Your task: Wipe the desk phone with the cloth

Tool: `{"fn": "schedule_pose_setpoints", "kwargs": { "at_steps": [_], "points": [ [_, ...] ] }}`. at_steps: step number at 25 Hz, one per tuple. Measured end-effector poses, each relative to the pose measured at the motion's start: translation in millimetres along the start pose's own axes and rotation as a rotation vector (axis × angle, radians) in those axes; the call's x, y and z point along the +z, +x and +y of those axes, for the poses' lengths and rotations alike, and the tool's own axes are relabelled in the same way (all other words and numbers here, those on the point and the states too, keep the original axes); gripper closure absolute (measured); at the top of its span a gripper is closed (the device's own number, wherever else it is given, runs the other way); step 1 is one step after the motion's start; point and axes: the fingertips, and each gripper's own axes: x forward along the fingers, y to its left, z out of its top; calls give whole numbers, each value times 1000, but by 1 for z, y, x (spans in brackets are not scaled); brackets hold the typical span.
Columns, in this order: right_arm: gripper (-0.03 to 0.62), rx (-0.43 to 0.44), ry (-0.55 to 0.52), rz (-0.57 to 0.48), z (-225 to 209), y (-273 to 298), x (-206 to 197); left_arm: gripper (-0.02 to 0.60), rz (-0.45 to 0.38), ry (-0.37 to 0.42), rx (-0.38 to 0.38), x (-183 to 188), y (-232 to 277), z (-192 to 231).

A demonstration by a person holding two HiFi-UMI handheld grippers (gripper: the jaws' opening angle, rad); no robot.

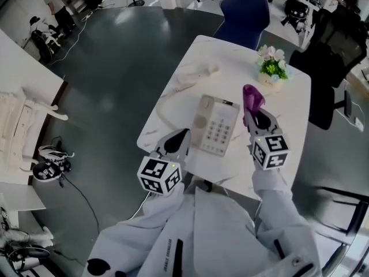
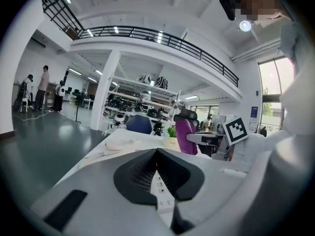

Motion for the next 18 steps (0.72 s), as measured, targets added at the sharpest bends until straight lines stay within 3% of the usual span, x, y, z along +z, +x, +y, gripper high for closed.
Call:
{"fn": "schedule_pose_setpoints", "kwargs": {
  "at_steps": [9, 18],
  "points": [
    [556, -46, -95, 109, -8, 28, -18, 583, 61, -12, -97, -8, 34, 12],
    [556, 2, -104, 219, 5, 51, -47, 584, 113, -30, -165, -26, 52, 15]
  ]
}}
